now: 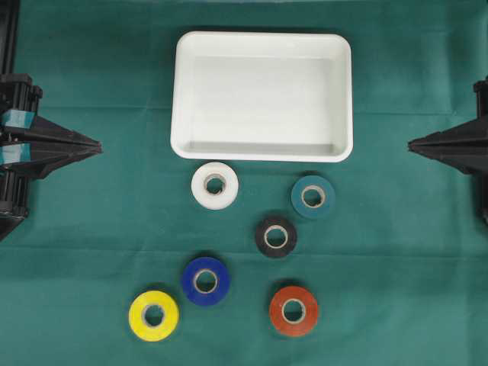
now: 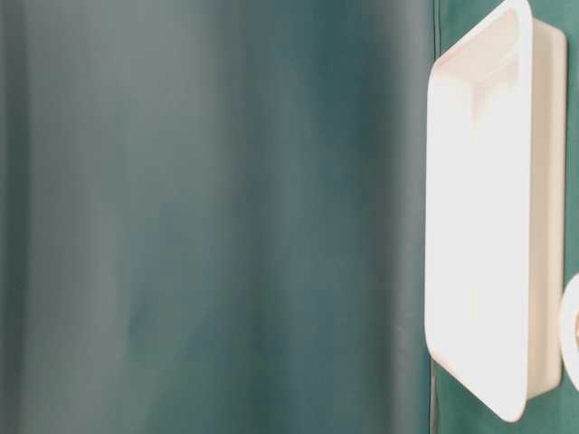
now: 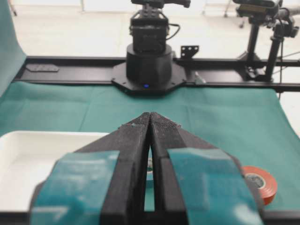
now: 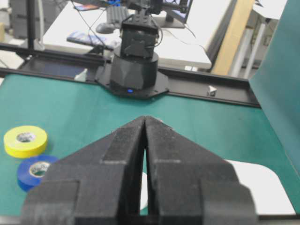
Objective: Pick up the tape from a random location and place it into the white case.
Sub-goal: 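Open the left gripper and start moving it toward the tape rolls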
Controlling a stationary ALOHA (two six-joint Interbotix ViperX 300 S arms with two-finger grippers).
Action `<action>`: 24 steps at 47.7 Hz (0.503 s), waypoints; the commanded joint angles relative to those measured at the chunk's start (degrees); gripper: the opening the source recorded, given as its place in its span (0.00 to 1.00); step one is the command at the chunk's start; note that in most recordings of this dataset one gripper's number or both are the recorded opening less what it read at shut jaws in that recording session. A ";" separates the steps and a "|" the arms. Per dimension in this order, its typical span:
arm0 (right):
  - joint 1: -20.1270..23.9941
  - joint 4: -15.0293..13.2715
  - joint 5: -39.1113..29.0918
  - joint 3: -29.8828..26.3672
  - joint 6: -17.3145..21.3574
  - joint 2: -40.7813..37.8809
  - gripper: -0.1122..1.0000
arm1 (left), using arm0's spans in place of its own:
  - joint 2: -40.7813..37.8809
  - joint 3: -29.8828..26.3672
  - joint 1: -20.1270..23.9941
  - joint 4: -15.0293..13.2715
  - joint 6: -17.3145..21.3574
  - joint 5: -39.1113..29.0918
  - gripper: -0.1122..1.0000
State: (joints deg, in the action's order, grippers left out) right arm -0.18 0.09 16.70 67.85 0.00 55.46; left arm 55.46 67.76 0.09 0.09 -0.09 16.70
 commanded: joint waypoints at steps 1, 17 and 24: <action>-0.09 0.00 0.00 -1.58 0.18 -0.79 0.10 | -0.62 -2.37 0.00 -0.09 0.18 -1.93 0.11; -0.09 -0.26 -8.26 -4.48 0.09 -1.14 0.10 | -0.97 -3.08 0.00 -0.09 0.53 -4.48 0.11; -0.09 -0.26 -9.05 -4.66 0.18 -1.14 0.10 | -0.88 -3.16 0.09 -0.09 0.70 -4.66 0.11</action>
State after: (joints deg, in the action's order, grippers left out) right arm -0.18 -0.09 7.73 64.69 0.09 54.67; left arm 54.93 65.92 0.09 0.09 0.44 11.87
